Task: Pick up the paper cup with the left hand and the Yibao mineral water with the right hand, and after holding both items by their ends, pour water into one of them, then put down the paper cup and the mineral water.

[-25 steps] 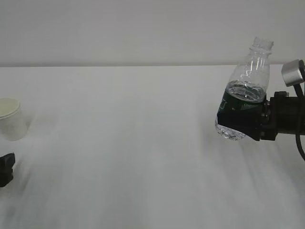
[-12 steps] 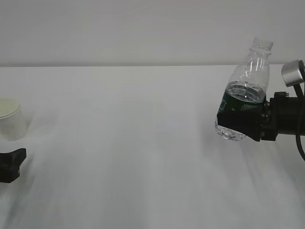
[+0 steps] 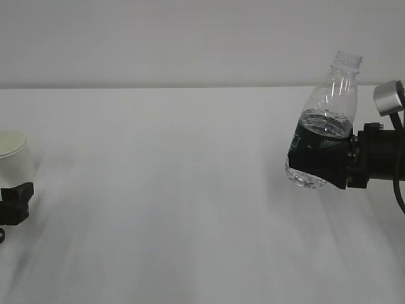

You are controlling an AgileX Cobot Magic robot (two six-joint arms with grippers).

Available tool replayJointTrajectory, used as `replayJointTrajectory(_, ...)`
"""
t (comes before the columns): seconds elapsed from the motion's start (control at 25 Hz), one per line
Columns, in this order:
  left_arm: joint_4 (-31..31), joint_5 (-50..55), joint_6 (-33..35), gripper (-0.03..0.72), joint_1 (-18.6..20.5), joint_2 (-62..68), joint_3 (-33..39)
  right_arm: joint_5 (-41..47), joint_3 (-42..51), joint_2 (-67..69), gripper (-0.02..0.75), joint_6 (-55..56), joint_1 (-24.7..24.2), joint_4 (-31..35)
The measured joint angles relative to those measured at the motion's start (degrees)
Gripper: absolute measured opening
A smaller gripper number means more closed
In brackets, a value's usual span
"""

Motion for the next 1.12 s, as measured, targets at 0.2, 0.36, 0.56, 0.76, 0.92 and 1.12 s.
replayJointTrajectory(0.2, -1.8, 0.0, 0.0, 0.583, 0.0, 2.4, -2.3, 0.0, 0.0, 0.0, 0.489, 0.0, 0.0, -0.5)
replayJointTrajectory(0.36, -1.8, 0.0, 0.1, 0.583, 0.0, 3.9, -2.9, 0.7, 0.0, 0.0, 0.489, 0.0, 0.0, -0.7)
replayJointTrajectory(0.56, -2.6, 0.0, 0.1, 0.583, 0.0, 4.7, -4.5, 2.8, -0.2, 0.0, 0.489, 0.2, 0.0, -1.9)
replayJointTrajectory(0.76, -4.6, 0.0, 0.1, 0.583, 0.0, 4.7, -5.9, 2.8, -2.0, 0.0, 0.489, 2.2, 0.0, -3.7)
replayJointTrajectory(0.92, -5.2, 0.0, 0.5, 0.583, 0.0, 5.6, -6.2, 2.8, -2.9, 0.0, 0.489, 3.2, 0.0, -4.5)
replayJointTrajectory(1.12, -5.4, 0.0, 0.6, 0.583, 0.0, 7.2, -7.4, 3.0, -2.9, 0.0, 0.489, 3.6, 0.0, -4.9)
